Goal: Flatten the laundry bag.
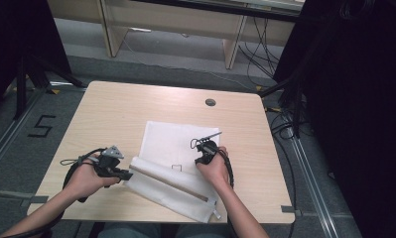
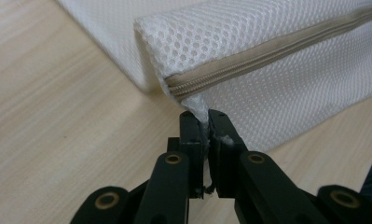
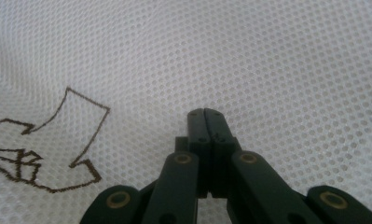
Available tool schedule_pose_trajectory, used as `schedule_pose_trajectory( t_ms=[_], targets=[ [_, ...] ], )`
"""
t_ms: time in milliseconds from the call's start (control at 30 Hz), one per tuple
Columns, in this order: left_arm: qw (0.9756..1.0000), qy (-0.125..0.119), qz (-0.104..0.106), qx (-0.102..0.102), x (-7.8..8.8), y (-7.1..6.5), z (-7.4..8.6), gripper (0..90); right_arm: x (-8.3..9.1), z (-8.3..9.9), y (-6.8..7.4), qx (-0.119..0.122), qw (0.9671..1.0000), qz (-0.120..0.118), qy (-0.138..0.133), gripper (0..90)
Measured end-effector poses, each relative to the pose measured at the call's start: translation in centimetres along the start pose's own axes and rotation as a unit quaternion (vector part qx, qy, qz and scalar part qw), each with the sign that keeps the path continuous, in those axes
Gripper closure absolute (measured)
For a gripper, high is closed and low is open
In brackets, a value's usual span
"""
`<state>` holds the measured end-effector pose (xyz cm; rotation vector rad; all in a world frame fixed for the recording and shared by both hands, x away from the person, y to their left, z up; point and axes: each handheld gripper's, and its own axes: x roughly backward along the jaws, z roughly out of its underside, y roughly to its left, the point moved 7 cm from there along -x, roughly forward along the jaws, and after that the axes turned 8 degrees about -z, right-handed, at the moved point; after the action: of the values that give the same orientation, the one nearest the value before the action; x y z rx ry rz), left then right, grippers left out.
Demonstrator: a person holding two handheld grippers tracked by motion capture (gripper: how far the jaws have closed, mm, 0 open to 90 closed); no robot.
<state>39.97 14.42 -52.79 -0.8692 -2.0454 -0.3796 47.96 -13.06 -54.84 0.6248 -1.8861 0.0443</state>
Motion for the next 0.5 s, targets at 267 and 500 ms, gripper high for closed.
schedule_pose_trajectory(
  t_ms=[267, 500],
  targets=[
    [0.9990, 0.040, 0.014, -0.017, -0.6, -0.6, 1.1, 84.7, 0.2, -0.5, -1.4, -0.015, 0.9998, 0.007, -0.014, 90.0],
    [0.9981, 0.051, 0.027, -0.020, -0.8, -1.5, 1.6, 81.5, 0.9, -0.7, -1.2, 0.016, 0.9996, 0.010, -0.023, 86.7]
  ],
)
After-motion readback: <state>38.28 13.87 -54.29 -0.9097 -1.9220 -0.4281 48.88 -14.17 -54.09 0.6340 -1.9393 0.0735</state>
